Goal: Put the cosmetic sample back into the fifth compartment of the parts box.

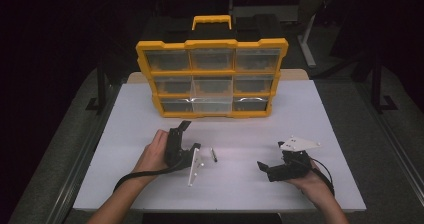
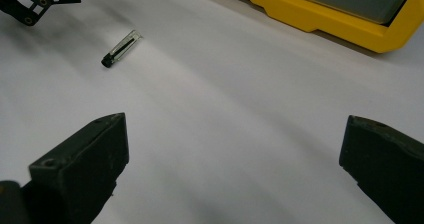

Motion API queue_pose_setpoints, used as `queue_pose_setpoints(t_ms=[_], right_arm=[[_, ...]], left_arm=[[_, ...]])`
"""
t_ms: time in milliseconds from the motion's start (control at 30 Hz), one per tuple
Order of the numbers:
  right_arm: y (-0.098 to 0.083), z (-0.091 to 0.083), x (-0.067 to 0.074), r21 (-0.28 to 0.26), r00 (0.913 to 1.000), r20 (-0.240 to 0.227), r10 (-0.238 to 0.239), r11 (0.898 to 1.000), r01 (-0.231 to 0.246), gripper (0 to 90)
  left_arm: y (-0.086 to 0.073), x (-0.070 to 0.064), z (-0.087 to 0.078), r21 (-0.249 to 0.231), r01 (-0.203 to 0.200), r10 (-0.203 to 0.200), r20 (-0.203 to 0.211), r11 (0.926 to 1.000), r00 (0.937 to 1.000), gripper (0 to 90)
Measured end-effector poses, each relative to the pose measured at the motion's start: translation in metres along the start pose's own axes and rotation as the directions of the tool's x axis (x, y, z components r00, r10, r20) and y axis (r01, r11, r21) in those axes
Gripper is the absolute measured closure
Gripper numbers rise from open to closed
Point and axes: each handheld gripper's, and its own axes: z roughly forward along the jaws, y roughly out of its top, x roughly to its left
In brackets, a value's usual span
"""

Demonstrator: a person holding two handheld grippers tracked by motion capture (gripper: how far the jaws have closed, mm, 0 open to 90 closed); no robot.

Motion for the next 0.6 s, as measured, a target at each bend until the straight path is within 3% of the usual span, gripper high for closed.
queue_pose_setpoints(t_ms=[367,600], right_arm=[[-0.0002,0.0004,-0.0002,0.002,1.0000,0.002,0.001,1.000,-0.001,0.0],[-0.0001,-0.0001,-0.0007,-0.001,1.0000,0.002,-0.003,1.000,0.003,0.0]], left_arm=[[-0.0054,-0.0027,0.0026,0.006,0.060,-0.060,0.034,0.9982,0.9976,0.4],[-0.0061,-0.0021,0.0030,-0.006,0.109,-0.109,0.049,0.9940,0.9929,0.4]])
